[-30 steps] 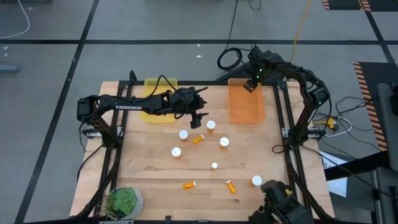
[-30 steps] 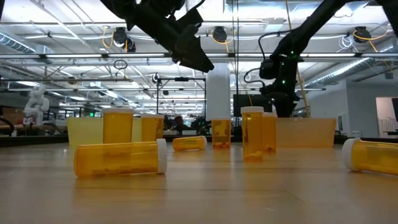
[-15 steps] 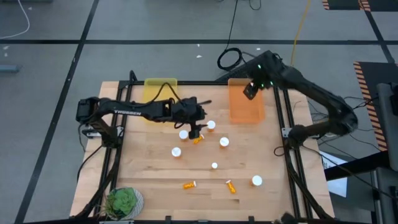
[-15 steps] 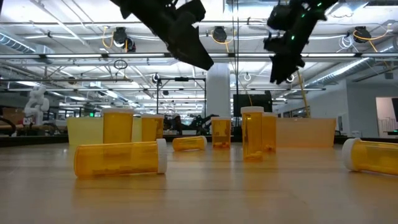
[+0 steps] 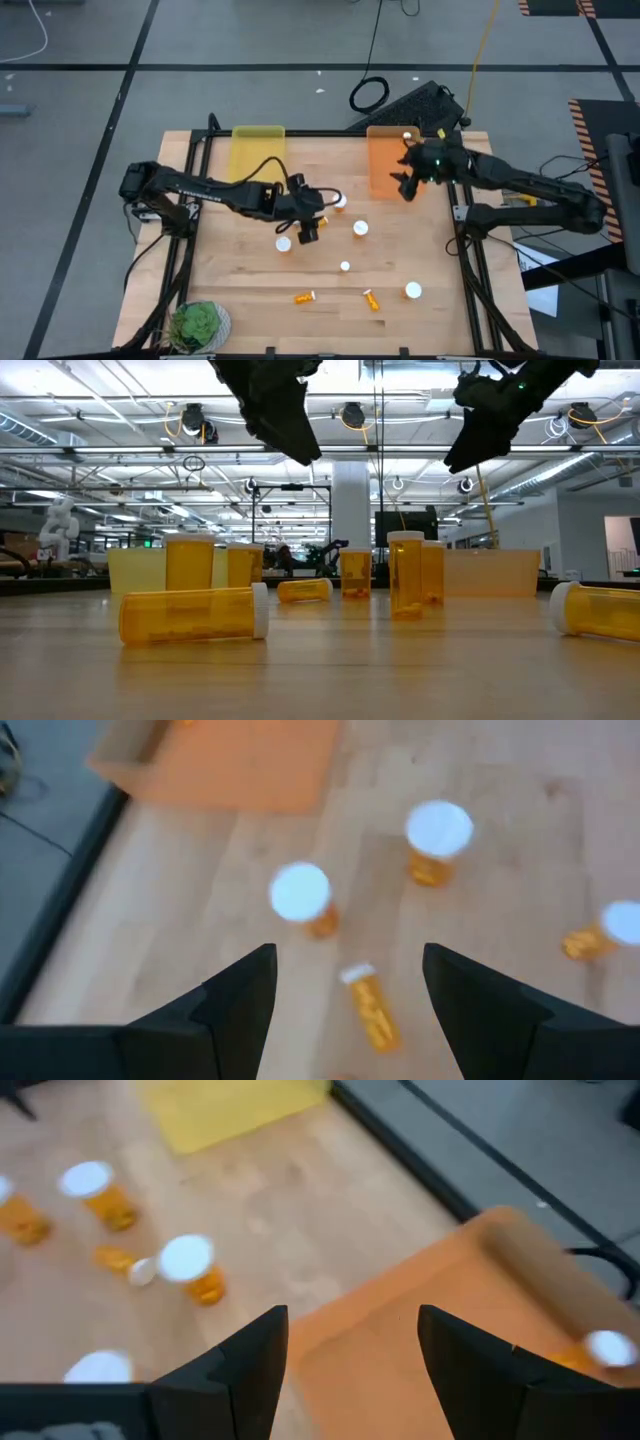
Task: Pick and place medicine bottles into bin by pill shape (circle, oval)
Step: Put the small orange pill bottle into the orange bin
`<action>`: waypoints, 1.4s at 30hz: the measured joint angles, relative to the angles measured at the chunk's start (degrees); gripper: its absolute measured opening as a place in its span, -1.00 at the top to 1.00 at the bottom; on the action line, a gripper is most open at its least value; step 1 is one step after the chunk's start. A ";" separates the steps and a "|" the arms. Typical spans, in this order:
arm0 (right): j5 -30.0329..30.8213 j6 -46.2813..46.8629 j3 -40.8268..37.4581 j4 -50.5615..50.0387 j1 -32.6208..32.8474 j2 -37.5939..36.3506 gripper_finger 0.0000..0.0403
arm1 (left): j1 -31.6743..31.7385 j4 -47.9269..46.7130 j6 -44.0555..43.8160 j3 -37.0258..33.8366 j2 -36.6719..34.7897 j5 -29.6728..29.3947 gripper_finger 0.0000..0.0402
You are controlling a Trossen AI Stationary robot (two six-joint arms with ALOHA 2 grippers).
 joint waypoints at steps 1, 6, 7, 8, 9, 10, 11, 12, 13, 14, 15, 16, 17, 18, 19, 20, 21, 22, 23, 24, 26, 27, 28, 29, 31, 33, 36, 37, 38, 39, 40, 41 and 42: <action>0.00 0.38 -1.16 0.51 1.11 -0.50 -0.09 | -0.66 -1.10 -1.38 0.00 0.05 0.05 -0.27; -0.14 0.58 -4.02 2.48 4.97 -1.86 -0.09 | -3.11 -4.47 -6.14 0.02 2.77 0.06 -0.27; -0.13 0.55 -4.02 2.20 5.46 -2.03 -0.09 | -3.45 -3.87 -6.38 0.04 3.34 0.06 -0.27; -0.15 0.54 -4.06 1.82 5.89 -2.20 -0.09 | -3.69 -3.80 -6.43 0.04 3.95 0.00 -0.27; -0.15 0.52 -4.06 1.98 6.30 -2.29 -0.09 | -3.92 -3.93 -6.53 0.05 4.76 -0.02 -0.27; -0.13 0.50 -4.06 2.46 6.63 -2.33 -0.09 | -4.19 -3.51 -6.43 0.04 5.67 -0.06 -0.27; -0.15 0.37 -4.06 2.48 6.85 -2.45 -0.09 | -4.38 -2.76 -6.20 0.04 6.65 -0.07 -0.27; -0.17 0.25 -4.06 2.08 6.95 -2.59 -0.09 | -4.50 -2.51 -6.17 0.04 7.45 -0.09 -0.27; -0.15 0.19 -4.06 2.18 7.04 -2.70 -0.09 | -4.49 -2.89 -6.24 0.04 8.08 -0.09 -0.27; -0.14 0.20 -4.06 2.43 7.19 -2.82 -0.09 | -4.35 -3.14 -6.39 0.04 8.88 -0.09 -0.27; -0.14 0.16 -4.06 2.23 7.26 -2.90 -0.09 | -4.16 -2.93 -6.39 0.04 9.63 -0.09 -0.27; -0.15 0.05 -4.06 2.01 7.26 -2.92 -0.09 | -3.81 -2.92 -6.32 0.04 10.30 -0.08 -0.27; -0.17 -0.06 -4.06 2.16 7.28 -2.92 -0.09 | -3.43 -3.13 -6.05 0.03 10.98 -0.09 -0.27; -0.17 -0.07 -4.06 2.20 7.30 -2.96 -0.09 | -3.05 -2.79 -5.53 0.02 11.65 -0.11 -0.27; -0.15 -0.08 -4.06 2.09 7.30 -2.96 -0.09 | -2.62 -2.29 -5.00 0.02 12.03 -0.11 -0.27; -0.15 -0.35 -4.06 2.13 7.26 -2.94 -0.09 | -2.18 -2.28 -4.57 0.02 12.29 -0.11 -0.27; -0.17 -0.56 -4.06 2.14 7.26 -2.94 -0.09 | -1.67 -2.30 -4.45 0.02 12.72 -0.05 -0.27; -0.16 -0.83 -4.06 2.15 7.26 -2.96 -0.09 | -1.09 -2.17 -4.36 0.02 13.12 0.56 -0.27; -0.15 -1.12 -4.06 2.14 7.26 -2.95 -0.09 | -0.47 -2.20 -4.20 0.02 13.59 1.57 -0.27; -0.15 -1.29 -4.06 2.12 7.26 -2.94 -0.09 | 0.13 -2.28 -4.14 0.02 14.18 2.54 -0.27; -0.15 -1.45 -4.06 2.17 7.26 -2.95 -0.09 | 1.24 -2.22 -3.60 0.02 15.33 4.83 -0.27; -0.15 -1.61 -4.06 2.12 7.26 -2.94 -0.09 | 1.71 -2.05 -3.49 0.02 15.89 5.57 -0.27; -0.15 -1.72 -4.06 2.14 7.26 -2.94 -0.09 | 2.04 -2.09 -3.43 0.02 16.42 6.14 -0.27; -0.16 -1.79 -4.06 2.15 7.26 -2.94 -0.09 | 2.25 -2.18 -3.34 0.02 17.19 6.62 -0.27; -0.17 -1.79 -4.06 2.14 7.24 -2.94 -0.09 | 2.46 -1.92 -3.30 0.02 18.27 6.80 -0.27; -0.16 -1.81 -4.06 2.13 7.24 -2.94 -0.09 | 2.46 -1.42 -3.14 0.02 19.15 6.88 -0.27; -0.17 -2.26 -4.06 2.12 7.24 -2.94 -0.09 | 2.46 -0.94 -2.96 0.02 20.20 6.88 -0.27; -0.17 -2.43 -4.06 2.14 7.24 -2.94 -0.09 | 2.46 -1.02 -3.01 0.02 20.41 6.88 -0.27; -0.17 -2.45 -4.06 2.12 7.24 -2.94 -0.09 | 2.46 -1.10 -3.16 0.02 20.44 6.89 -0.27; -0.17 -2.52 -4.06 2.13 7.24 -2.94 -0.09 | 2.46 -1.13 -3.22 0.02 20.42 6.90 -0.27; -0.17 -2.63 -4.06 2.14 7.24 -2.94 -0.09 | 2.46 -1.05 -3.36 0.02 20.31 6.90 -0.27; -0.17 -2.64 -4.06 2.14 7.24 -2.94 -0.09 | 2.46 -1.03 -3.42 0.02 20.28 6.90 -0.27; -0.17 -2.65 -4.06 2.14 7.24 -2.94 -0.09 | 2.46 -1.07 -3.59 0.02 20.28 6.90 -0.27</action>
